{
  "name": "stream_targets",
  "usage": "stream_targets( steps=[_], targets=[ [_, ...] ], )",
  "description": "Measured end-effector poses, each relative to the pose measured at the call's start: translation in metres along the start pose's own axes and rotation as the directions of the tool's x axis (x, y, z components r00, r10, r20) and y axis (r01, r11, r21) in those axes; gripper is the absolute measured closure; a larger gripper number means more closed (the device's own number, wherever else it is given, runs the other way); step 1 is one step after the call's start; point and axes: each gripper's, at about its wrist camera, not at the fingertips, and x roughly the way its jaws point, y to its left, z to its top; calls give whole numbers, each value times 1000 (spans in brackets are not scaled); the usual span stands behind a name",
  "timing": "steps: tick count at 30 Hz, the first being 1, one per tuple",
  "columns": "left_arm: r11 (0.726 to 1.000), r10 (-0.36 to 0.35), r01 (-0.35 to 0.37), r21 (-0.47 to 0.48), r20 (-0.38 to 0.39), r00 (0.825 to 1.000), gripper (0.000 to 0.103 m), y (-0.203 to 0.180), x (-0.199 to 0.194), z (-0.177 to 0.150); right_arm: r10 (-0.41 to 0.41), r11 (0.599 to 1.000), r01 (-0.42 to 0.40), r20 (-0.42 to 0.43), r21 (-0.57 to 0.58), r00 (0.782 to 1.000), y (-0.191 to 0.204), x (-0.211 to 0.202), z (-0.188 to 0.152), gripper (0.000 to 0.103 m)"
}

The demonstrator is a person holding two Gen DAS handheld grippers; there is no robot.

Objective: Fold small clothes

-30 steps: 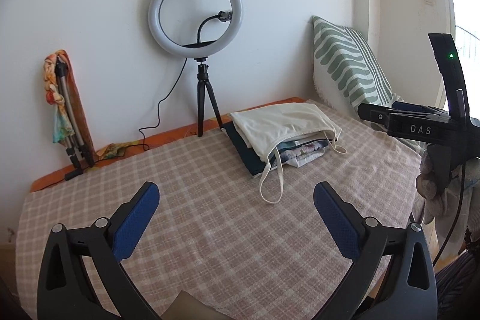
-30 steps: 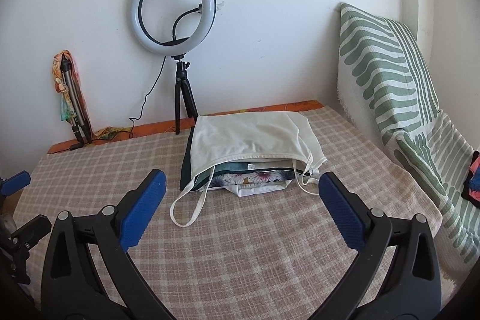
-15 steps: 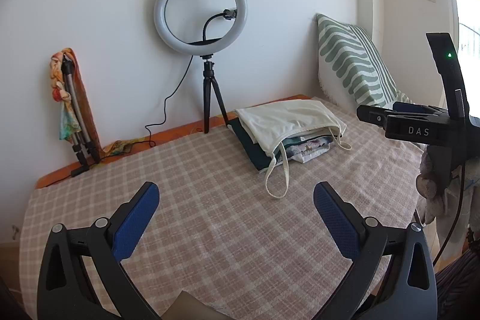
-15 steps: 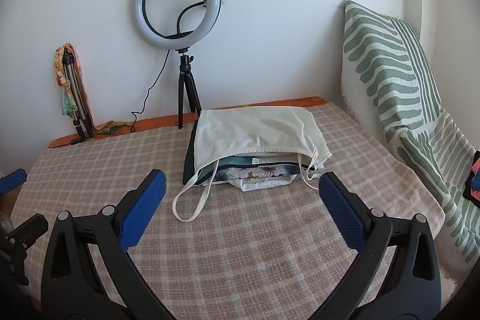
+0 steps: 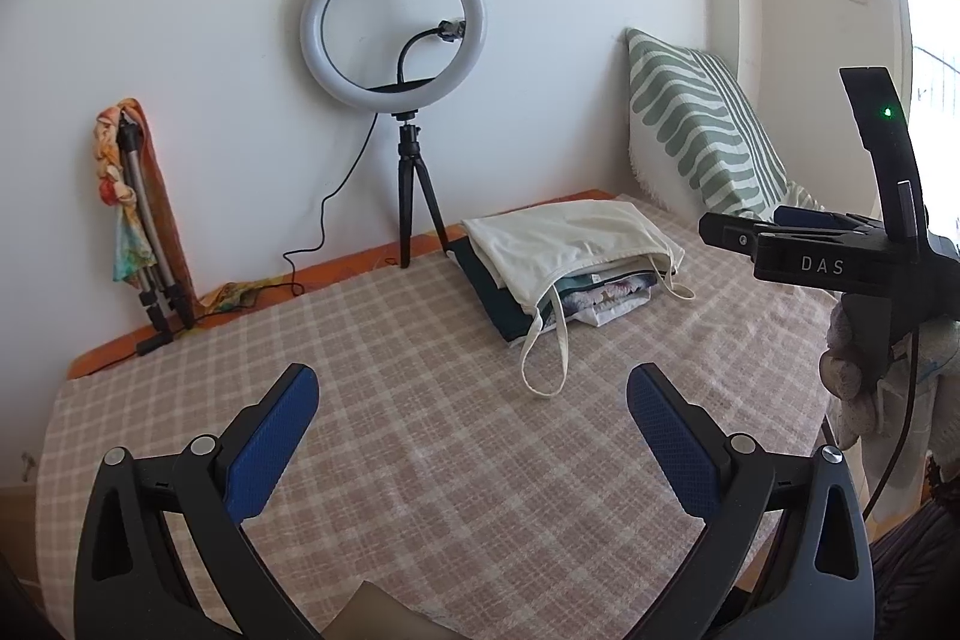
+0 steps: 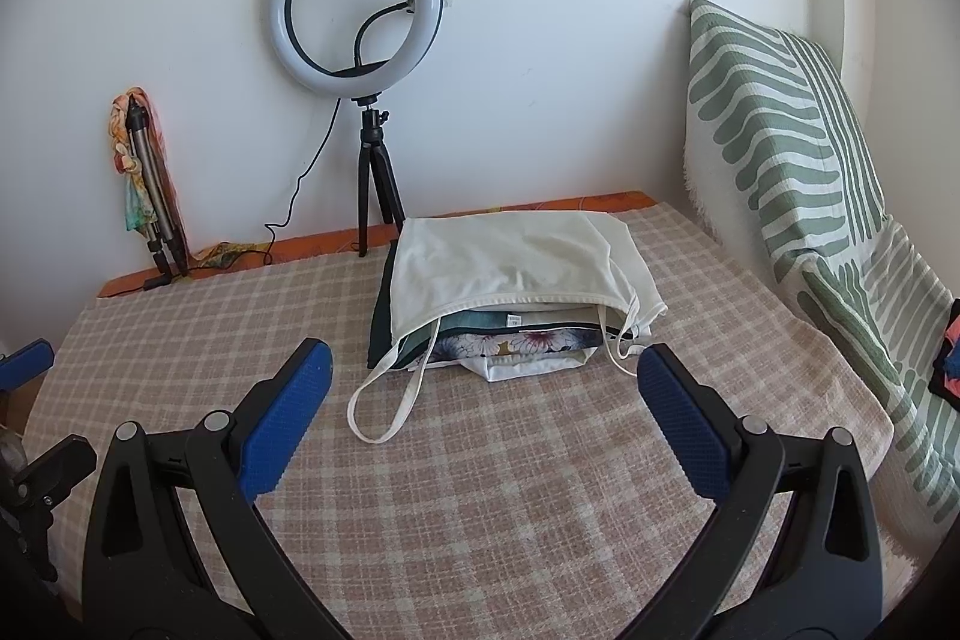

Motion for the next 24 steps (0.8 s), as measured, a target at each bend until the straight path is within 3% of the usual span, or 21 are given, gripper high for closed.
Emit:
stream_targets(
  steps=[24],
  targets=[
    [1000,10,-10,-4,-13,1000,1,-2,1,-5,6,1000,-6,-5,-9,1000,8,2,-3,0]
  ],
)
